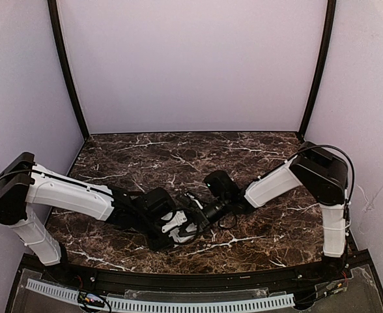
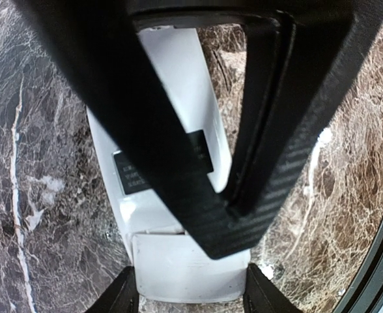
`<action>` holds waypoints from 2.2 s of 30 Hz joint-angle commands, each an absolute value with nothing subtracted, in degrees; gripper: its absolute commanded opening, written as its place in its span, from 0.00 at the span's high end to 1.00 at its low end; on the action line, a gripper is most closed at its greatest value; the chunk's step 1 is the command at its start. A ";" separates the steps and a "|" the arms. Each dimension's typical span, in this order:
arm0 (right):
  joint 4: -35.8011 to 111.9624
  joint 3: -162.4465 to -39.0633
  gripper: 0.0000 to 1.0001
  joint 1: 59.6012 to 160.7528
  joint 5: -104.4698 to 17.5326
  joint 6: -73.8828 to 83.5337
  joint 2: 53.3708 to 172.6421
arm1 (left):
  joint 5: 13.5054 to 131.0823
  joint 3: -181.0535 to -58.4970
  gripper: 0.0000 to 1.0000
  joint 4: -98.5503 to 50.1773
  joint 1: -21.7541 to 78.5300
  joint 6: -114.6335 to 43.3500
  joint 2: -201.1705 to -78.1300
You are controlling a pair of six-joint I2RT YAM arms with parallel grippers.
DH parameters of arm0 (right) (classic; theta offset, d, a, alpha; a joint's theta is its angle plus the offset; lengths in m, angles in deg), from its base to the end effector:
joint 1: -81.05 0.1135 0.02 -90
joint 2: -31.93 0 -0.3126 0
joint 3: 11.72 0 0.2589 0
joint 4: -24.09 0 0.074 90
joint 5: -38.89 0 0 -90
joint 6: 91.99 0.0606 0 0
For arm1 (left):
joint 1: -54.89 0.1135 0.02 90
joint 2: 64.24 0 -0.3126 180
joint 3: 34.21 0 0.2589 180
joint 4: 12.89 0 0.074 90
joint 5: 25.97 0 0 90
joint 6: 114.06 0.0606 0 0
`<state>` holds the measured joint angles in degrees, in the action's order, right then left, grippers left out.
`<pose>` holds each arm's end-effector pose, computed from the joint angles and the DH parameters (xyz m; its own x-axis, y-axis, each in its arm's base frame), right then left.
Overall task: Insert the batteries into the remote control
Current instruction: Place the battery cover on the remote control without the battery cover.
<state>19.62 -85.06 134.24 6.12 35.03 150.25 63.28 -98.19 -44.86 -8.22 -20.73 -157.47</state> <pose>0.2184 0.3769 0.1363 -0.8023 -0.5281 -0.2782 -0.4175 0.1634 0.8939 0.1492 -0.2924 0.1811 -0.3441 0.8070 -0.4800 0.9105 0.4117 0.0394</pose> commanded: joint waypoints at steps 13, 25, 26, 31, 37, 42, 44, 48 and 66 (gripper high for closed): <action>15.10 -87.49 1.00 136.65 6.56 37.38 154.52 | 62.10 -98.89 0.46 -46.05 -7.56 -22.31 -158.46; 20.81 -88.13 0.99 137.72 0.19 34.48 151.68 | 61.68 -98.38 0.44 -45.56 -7.57 -22.47 -158.54; 20.94 -87.93 0.98 137.66 0.09 34.48 151.33 | 61.66 -98.38 0.44 -45.59 -7.53 -22.48 -158.54; 20.10 -85.45 0.82 137.15 -1.08 35.09 148.66 | 61.22 -98.25 0.45 -45.21 -7.53 -22.51 -157.62; 19.74 -82.21 0.70 134.70 -2.09 35.01 144.44 | 61.27 -97.37 0.47 -44.16 -7.54 -22.27 -155.96; 19.96 -80.87 0.70 133.17 -2.26 34.16 141.26 | 61.69 -96.51 0.48 -43.64 -7.55 -22.14 -154.76; 20.91 -80.77 0.69 132.48 -2.27 33.28 140.85 | 61.78 -95.74 0.47 -42.92 -7.54 -22.16 -154.10; 21.64 -80.37 0.70 131.28 -2.42 32.48 141.04 | 62.61 -96.07 0.48 -43.07 -7.54 -22.36 -154.23; 20.88 -75.23 0.63 125.28 -6.66 32.43 137.33 | 65.59 -99.67 0.47 -44.85 -7.52 -26.54 -157.19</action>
<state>21.32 -76.12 126.65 -4.67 33.34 138.90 64.59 -97.82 -42.98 -7.72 -24.66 -155.86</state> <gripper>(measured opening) 0.357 0.528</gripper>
